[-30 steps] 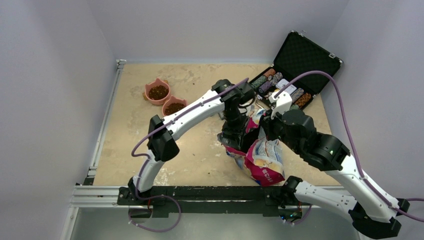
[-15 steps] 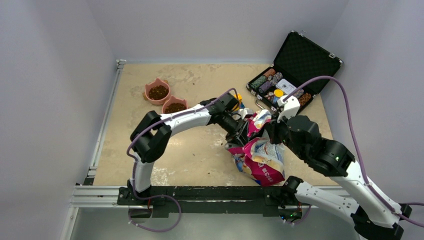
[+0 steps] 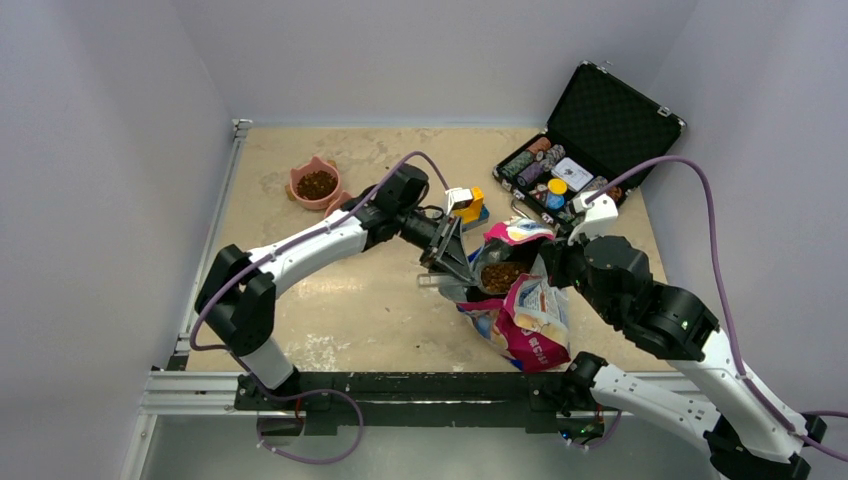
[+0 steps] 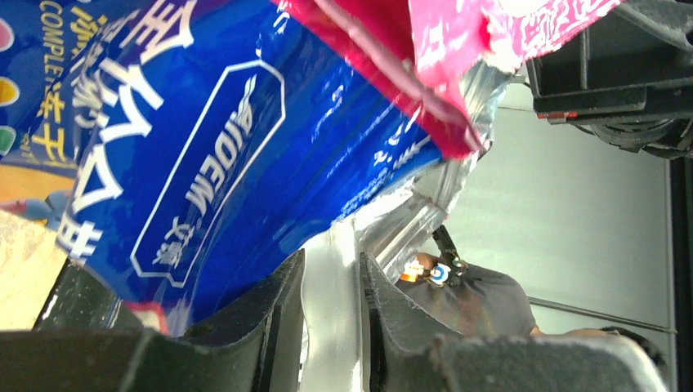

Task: Serve the pet food

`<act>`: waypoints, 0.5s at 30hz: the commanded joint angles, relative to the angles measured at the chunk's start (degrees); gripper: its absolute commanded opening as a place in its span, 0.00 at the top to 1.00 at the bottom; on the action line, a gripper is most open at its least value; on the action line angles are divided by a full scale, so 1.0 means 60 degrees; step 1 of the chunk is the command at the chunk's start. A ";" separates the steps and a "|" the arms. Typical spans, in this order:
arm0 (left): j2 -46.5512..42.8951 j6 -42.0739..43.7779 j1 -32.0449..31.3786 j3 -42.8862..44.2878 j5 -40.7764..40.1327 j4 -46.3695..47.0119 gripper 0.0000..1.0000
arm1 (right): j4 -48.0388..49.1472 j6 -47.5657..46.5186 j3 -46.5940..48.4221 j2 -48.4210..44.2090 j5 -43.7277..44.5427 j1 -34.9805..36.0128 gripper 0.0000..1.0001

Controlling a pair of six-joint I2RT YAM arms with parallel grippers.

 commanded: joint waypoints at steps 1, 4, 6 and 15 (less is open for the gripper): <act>-0.0804 0.0585 0.0385 0.0240 0.0561 -0.0570 1.00 | 0.0269 0.0198 0.0219 -0.0160 0.0415 0.0030 1.00; -0.0912 0.0585 0.0571 0.0538 0.0458 -0.0989 1.00 | 0.0183 0.0235 0.0205 -0.0153 0.0408 0.0023 1.00; -0.0952 0.0545 0.0704 0.0676 0.0436 -0.1179 1.00 | 0.0147 0.0277 0.0243 -0.0117 0.0395 0.0023 1.00; -0.0937 0.1664 0.0953 0.1528 -0.0924 -0.4456 1.00 | 0.0020 0.0093 0.0424 0.0025 0.0407 0.0023 1.00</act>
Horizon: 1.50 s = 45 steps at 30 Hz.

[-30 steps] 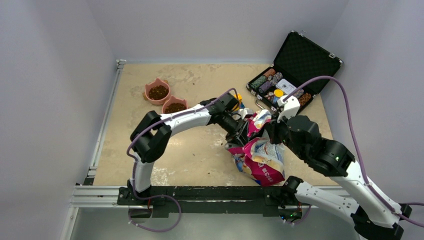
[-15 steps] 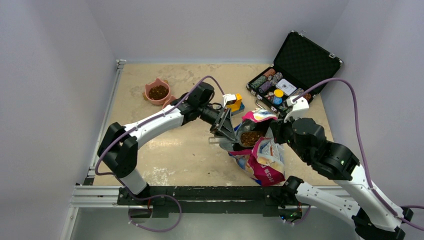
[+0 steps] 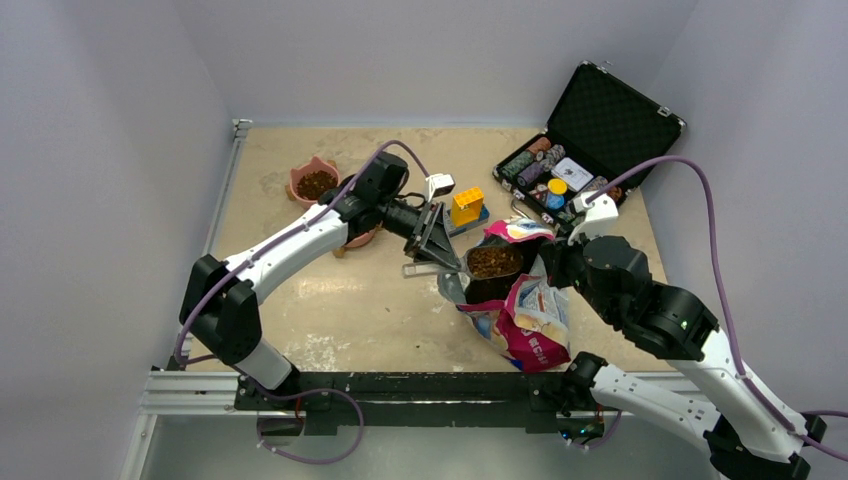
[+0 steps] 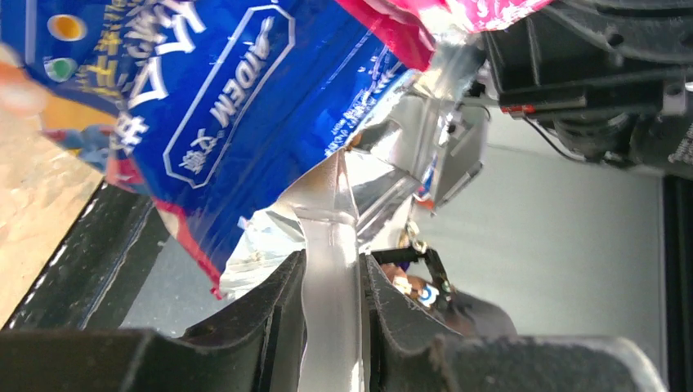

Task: Serve the pet food

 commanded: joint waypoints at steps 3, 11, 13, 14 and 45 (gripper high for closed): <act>0.0363 0.1876 -0.0116 0.2249 -0.1379 -0.4548 1.00 | 0.0092 -0.0163 0.0396 -0.0001 0.0348 0.0022 1.00; -0.0545 0.0749 0.0034 0.0740 -0.0100 -0.1507 1.00 | 0.0295 -0.0172 0.0274 0.0075 0.0185 0.0023 1.00; -0.0664 0.0597 0.0055 0.0573 0.0071 -0.1123 1.00 | 0.0279 -0.0166 0.0256 0.0047 0.0226 0.0023 1.00; -0.0699 0.0634 0.0076 0.0557 0.0170 -0.1085 1.00 | 0.0273 -0.0159 0.0239 0.0023 0.0242 0.0023 1.00; -0.1864 -0.1035 0.1000 -0.0820 0.1727 0.1745 1.00 | 0.0221 -0.0085 0.0236 -0.0080 0.0328 0.0022 1.00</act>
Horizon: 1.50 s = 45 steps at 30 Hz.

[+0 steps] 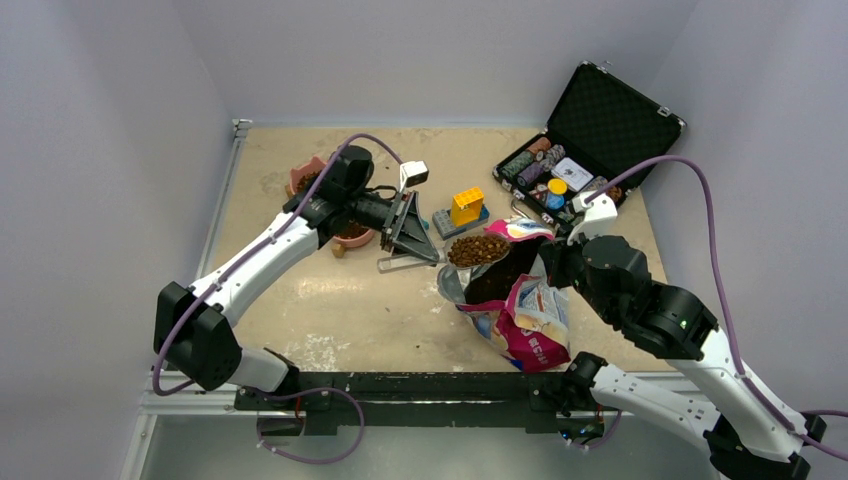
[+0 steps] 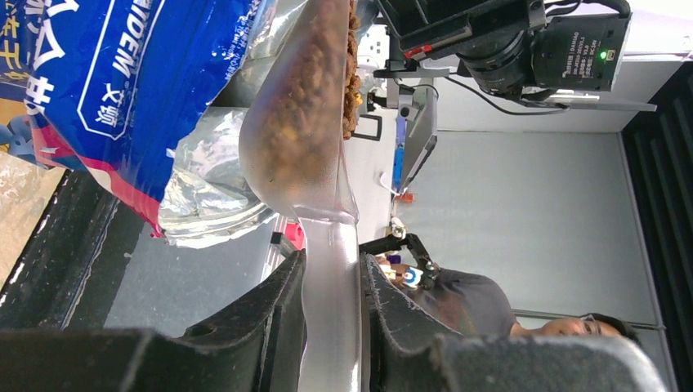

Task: Serve the pet food

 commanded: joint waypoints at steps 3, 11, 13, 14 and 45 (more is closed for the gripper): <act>-0.0597 -0.0157 0.0155 -0.0055 0.0628 0.0720 1.00 | 0.0257 -0.0037 0.0241 -0.0099 0.0302 0.0023 1.00; -0.0840 -0.0793 0.0276 -0.0265 0.0874 0.1578 1.00 | 0.0324 -0.0067 0.0216 -0.0008 0.0251 0.0023 1.00; -0.0880 -0.1690 0.0307 -0.0477 0.0999 0.2769 1.00 | 0.0320 -0.0067 0.0198 -0.0010 0.0231 0.0027 1.00; -0.0875 -0.2480 0.0319 -0.0664 0.1070 0.3938 1.00 | 0.0325 -0.0065 0.0201 -0.0013 0.0210 0.0023 1.00; 0.0409 -0.5854 0.2731 -0.0385 0.0937 0.8686 1.00 | 0.0300 -0.0217 0.0134 -0.0134 0.0065 0.0027 1.00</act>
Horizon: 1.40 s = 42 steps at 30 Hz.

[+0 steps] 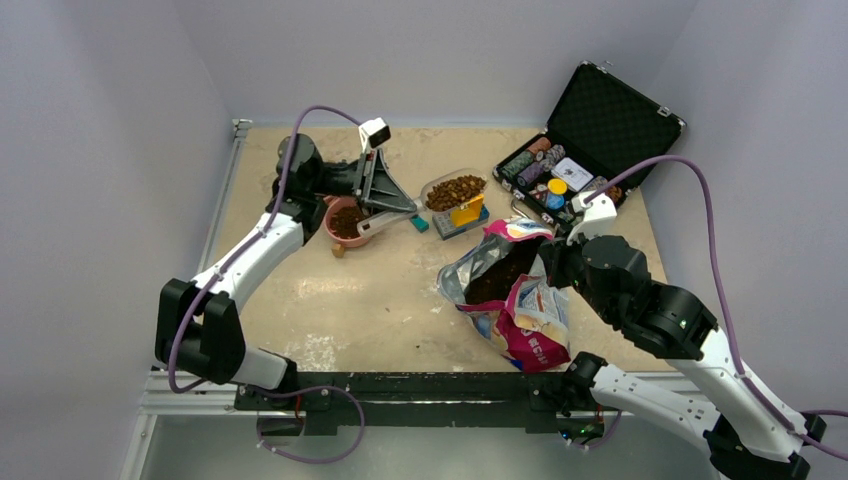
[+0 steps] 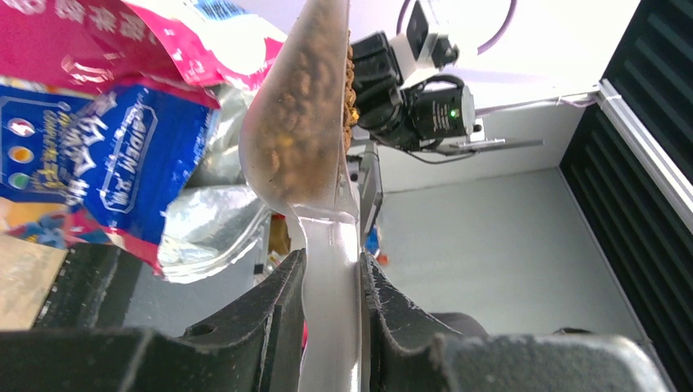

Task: Serve the pet food

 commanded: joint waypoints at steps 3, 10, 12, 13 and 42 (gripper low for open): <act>0.0634 0.0540 0.0975 0.0967 0.0180 0.0185 1.00 | 0.0264 -0.0256 0.0202 -0.0106 0.0050 0.0023 1.00; 0.1627 0.0625 0.1670 0.1630 0.0284 0.0322 1.00 | 0.0099 -0.0329 0.0311 -0.0145 -0.0010 0.0023 1.00; 0.1896 0.0600 0.1847 0.1798 0.0291 0.0436 1.00 | 0.0079 -0.0334 0.0331 -0.0137 -0.0062 0.0020 1.00; 0.2023 0.0548 0.1945 0.1863 0.0295 0.0548 1.00 | 0.0071 -0.0334 0.0346 -0.0104 -0.0094 0.0022 1.00; 0.4742 -0.3859 0.5381 0.1483 0.0531 0.7368 1.00 | -0.0362 -0.0265 0.1012 0.0719 -0.0151 0.0023 1.00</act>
